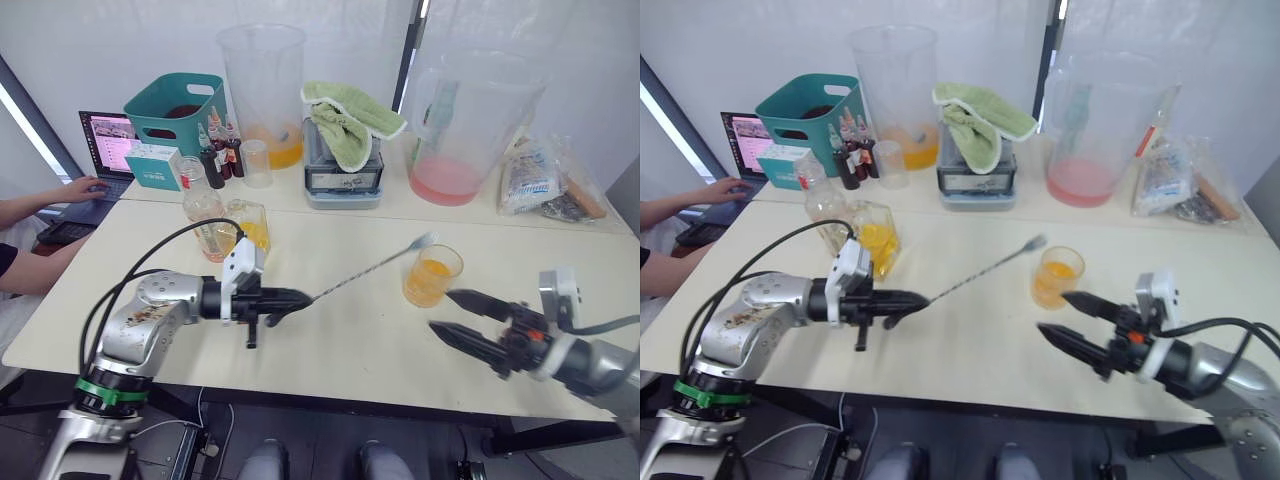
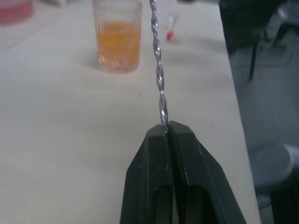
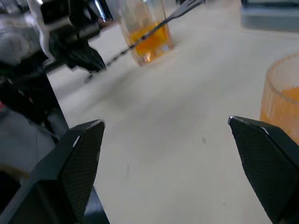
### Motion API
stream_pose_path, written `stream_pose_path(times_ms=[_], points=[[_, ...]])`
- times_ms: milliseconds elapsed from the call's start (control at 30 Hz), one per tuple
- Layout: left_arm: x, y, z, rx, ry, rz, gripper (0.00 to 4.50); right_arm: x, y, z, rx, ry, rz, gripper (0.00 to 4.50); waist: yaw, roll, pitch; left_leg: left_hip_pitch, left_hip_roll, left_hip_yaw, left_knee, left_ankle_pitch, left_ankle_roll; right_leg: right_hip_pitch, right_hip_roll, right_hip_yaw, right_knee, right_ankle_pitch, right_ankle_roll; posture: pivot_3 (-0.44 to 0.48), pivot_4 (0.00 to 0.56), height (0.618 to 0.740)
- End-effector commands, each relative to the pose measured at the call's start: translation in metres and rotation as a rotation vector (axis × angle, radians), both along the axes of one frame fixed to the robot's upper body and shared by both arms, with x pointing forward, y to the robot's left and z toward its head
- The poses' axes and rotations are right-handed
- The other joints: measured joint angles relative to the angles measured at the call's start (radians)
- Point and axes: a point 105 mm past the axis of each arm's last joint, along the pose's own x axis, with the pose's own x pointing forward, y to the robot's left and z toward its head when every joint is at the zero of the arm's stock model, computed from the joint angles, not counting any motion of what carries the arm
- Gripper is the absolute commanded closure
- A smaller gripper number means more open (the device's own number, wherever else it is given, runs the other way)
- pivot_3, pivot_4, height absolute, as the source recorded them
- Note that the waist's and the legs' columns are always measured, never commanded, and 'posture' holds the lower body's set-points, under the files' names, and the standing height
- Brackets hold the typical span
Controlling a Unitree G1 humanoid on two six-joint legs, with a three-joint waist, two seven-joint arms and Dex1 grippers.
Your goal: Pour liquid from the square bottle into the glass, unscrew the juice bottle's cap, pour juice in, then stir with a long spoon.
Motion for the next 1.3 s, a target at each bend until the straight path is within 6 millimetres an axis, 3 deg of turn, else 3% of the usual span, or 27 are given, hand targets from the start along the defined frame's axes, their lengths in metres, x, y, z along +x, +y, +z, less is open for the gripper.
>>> stream_pose_path(times_ms=[33, 100, 167, 400, 633, 767, 1067, 1100, 1300], points=[[-0.006, -0.012, 0.02, -0.094, -0.027, 0.027, 4.47, 0.005, 0.035, 0.014, 0.132, 0.004, 0.003, 0.0, 0.0, 0.0, 0.0, 0.0, 0.0, 0.0, 0.0, 0.0, 0.0, 0.0, 0.0, 0.0, 0.0, 0.0, 0.0, 0.0, 0.15, 0.74], [-0.007, -0.018, 0.022, -0.125, -0.021, 0.044, 4.47, 0.003, 0.056, 0.02, 0.19, 0.008, 0.028, 0.0, -0.002, 0.0, 0.0, 0.001, -0.001, 0.0, 0.0, 0.0, 0.0, 0.0, 0.0, 0.0, 0.0, 0.0, 0.0, 0.0, 0.15, 0.74], [-0.009, -0.02, 0.021, -0.127, -0.014, 0.046, 4.47, 0.009, 0.062, 0.026, 0.249, 0.021, -0.002, 0.0, -0.002, 0.0, 0.0, 0.0, -0.002, 0.0, 0.0, 0.0, 0.0, -0.001, 0.0, 0.0, 0.001, 0.0, 0.0, 0.0, 0.15, 0.74], [-0.01, -0.022, 0.016, -0.107, -0.01, 0.042, 4.47, 0.026, 0.065, 0.036, 0.307, 0.035, -0.072, 0.0, 0.003, 0.0, 0.0, 0.0, -0.004, -0.001, 0.0, 0.0, 0.0, 0.0, -0.001, 0.0, 0.001, 0.0, 0.0, 0.0, 0.15, 0.74], [-0.006, -0.022, 0.015, -0.088, -0.03, 0.044, 4.47, 0.029, 0.062, 0.041, 0.331, 0.036, -0.076, 0.0, -0.001, 0.0, 0.0, 0.0, -0.003, -0.001, -0.001, 0.0, 0.0, -0.001, 0.0, 0.0, 0.001, 0.0, 0.0, 0.0, 0.15, 0.74], [-0.005, -0.023, 0.016, -0.087, -0.034, 0.043, 4.5, 0.031, 0.06, 0.042, 0.347, 0.038, -0.091, 1.07, -0.002, 0.0, 0.0, 0.0, -0.003, -0.001, -0.001, 0.0, 0.0, -0.001, 0.0, 0.0, 0.001, 0.0, 0.0, 0.0, 0.15, 0.74], [-0.006, -0.025, 0.016, -0.078, -0.038, 0.039, 4.5, 0.036, 0.049, 0.047, 0.428, 0.042, -0.14, 4.25, -0.002, 0.0, 0.0, 0.0, -0.003, -0.001, -0.001, 0.0, 0.0, -0.001, 0.0, 0.0, 0.0, 0.0, 0.0, 0.0, 0.15, 0.74], [-0.006, -0.025, 0.016, -0.077, -0.039, 0.038, 4.5, 0.036, 0.048, 0.047, 0.432, 0.042, -0.145, 4.46, -0.002, 0.0, 0.0, 0.0, -0.003, -0.001, -0.001, 0.0, 0.0, -0.001, 0.0, 0.0, 0.0, 0.0, 0.0, 0.0, 0.15, 0.74], [-0.006, -0.025, 0.017, -0.073, -0.053, 0.033, 4.5, 0.037, 0.047, 0.046, 0.425, 0.041, -0.15, 4.46, -0.003, 0.0, 0.0, 0.0, -0.003, -0.001, -0.002, 0.0, 0.0, -0.001, 0.0, 0.0, 0.0, 0.0, 0.0, 0.0, 0.15, 0.74]])
